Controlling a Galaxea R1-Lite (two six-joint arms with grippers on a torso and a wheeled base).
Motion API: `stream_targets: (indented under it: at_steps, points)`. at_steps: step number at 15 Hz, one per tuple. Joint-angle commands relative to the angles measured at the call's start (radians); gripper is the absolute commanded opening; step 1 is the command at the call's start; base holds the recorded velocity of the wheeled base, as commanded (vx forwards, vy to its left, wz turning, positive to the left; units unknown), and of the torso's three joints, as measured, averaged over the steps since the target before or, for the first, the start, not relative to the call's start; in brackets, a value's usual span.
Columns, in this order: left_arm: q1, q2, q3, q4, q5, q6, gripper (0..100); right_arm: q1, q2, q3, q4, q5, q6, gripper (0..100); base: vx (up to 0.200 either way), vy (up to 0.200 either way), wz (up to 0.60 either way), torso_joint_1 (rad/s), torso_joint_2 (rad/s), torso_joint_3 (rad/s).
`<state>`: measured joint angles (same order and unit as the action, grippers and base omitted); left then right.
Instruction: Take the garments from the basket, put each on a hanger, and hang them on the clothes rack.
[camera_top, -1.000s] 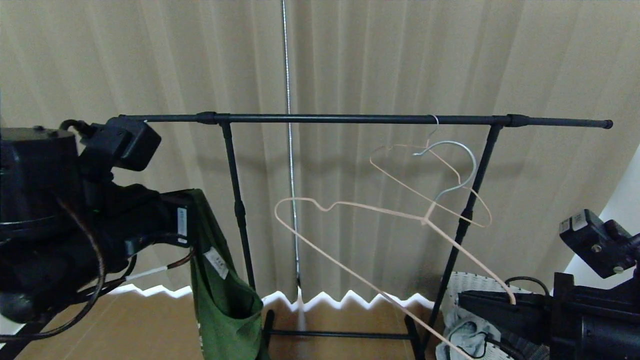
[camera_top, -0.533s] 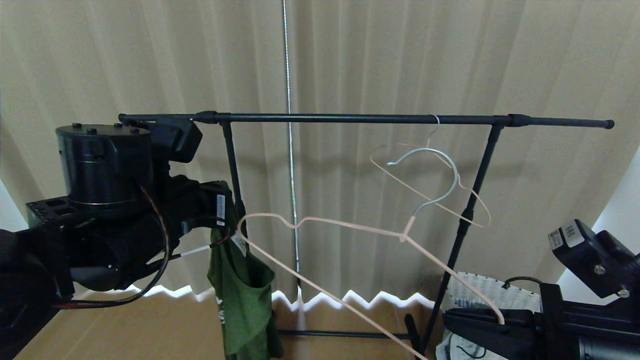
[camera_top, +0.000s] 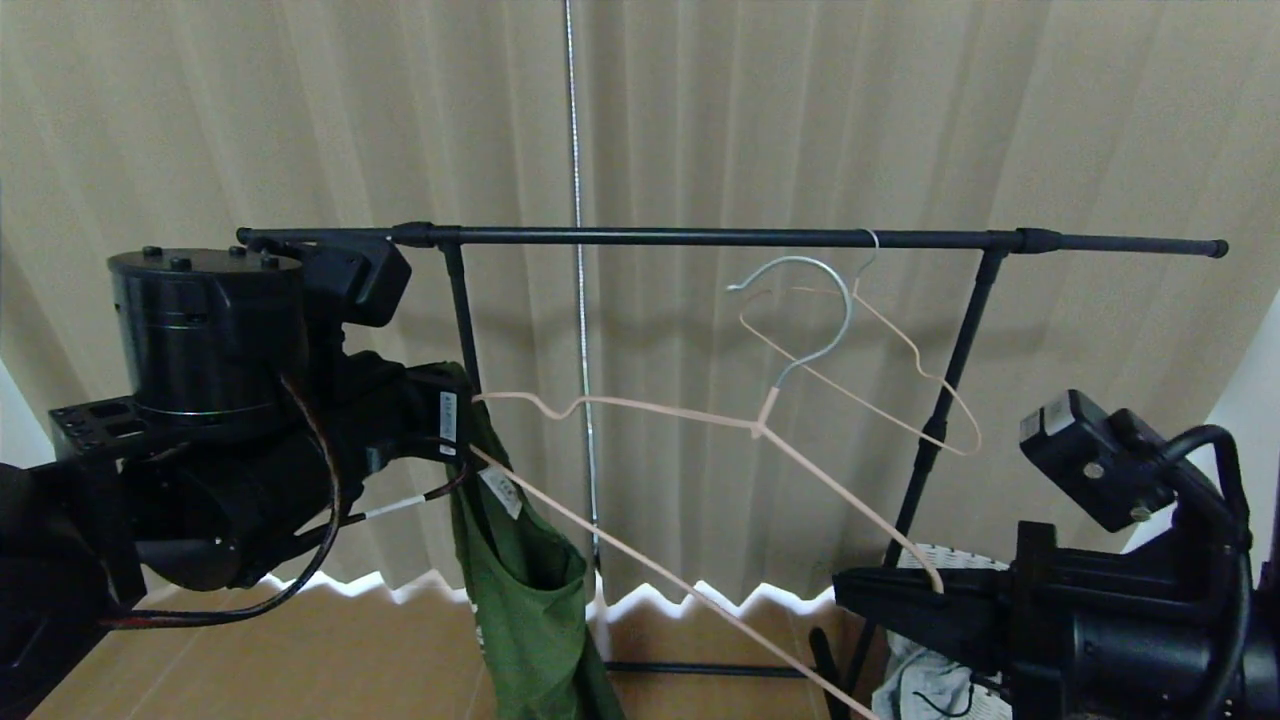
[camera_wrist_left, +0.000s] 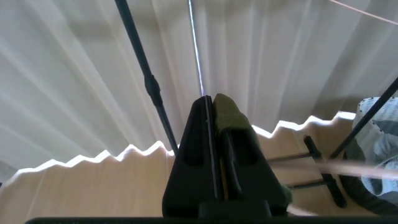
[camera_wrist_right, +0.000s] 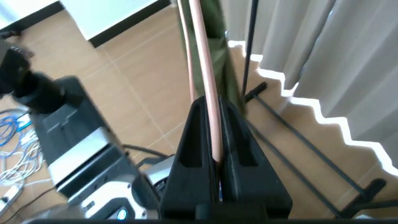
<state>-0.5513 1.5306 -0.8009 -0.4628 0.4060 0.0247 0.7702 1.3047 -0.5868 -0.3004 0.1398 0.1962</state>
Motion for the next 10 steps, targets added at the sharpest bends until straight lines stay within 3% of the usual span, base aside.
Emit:
stream_targets:
  at_steps: [1,2,8,10]
  points:
    - [0.001,-0.015,0.002,0.001,0.004,0.0,0,0.0,0.065,-0.016,-0.023,-0.028,0.0,0,0.0,0.0,0.0,0.0,0.0,0.0]
    - [0.001,-0.017,0.0,0.001,0.028,0.0,0,0.0,0.097,-0.027,-0.034,-0.058,0.005,0,0.0,0.0,0.0,0.0,0.0,0.0]
    - [-0.001,-0.032,0.002,0.001,0.048,-0.017,0,0.038,0.206,-0.102,-0.034,-0.075,0.081,0,0.0,0.0,0.0,0.0,0.0,0.0]
    - [0.005,-0.06,0.003,0.004,0.057,-0.019,0,0.05,0.245,-0.122,-0.026,-0.128,0.083,0,0.0,0.0,0.0,0.0,0.0,0.0]
